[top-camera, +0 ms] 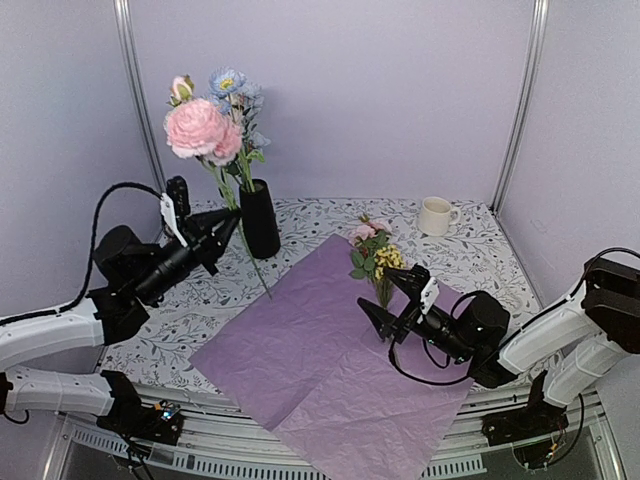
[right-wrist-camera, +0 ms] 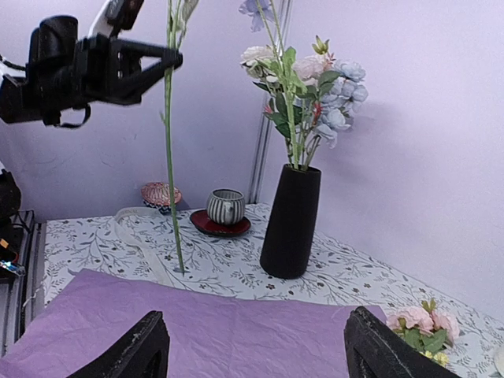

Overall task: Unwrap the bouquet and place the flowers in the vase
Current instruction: Place the fake flower in the vase, then pick up the fake flower from the flattened wrapping paper.

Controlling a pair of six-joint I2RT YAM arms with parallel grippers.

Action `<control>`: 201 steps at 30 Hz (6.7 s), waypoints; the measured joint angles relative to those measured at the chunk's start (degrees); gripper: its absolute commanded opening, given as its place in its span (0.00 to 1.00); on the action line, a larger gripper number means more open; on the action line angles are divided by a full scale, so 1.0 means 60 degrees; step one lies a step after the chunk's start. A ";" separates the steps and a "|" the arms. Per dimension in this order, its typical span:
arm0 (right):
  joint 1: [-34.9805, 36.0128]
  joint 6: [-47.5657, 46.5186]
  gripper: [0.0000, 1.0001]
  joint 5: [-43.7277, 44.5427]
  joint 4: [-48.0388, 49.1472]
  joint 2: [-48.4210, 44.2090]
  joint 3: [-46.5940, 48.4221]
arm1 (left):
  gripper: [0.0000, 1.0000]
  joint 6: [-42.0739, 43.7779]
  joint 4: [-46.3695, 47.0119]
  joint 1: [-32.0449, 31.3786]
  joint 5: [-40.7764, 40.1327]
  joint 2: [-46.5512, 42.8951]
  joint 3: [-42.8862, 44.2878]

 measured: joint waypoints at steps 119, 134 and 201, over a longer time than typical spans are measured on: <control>0.0000 -0.0415 0.80 0.0703 0.0579 0.1002 0.0160 | 0.46 0.0747 -0.3042 0.2441 -0.2881 0.7697 0.6437; 0.0000 -0.0415 0.80 0.0703 0.0455 0.1002 0.0259 | 0.57 0.0525 -0.3413 0.2441 -0.2229 0.6251 0.4998; -0.2364 0.8036 0.44 -0.0062 -1.4568 0.0994 0.5552 | 0.94 -0.1257 -0.0474 0.2306 0.0211 0.2087 -0.1137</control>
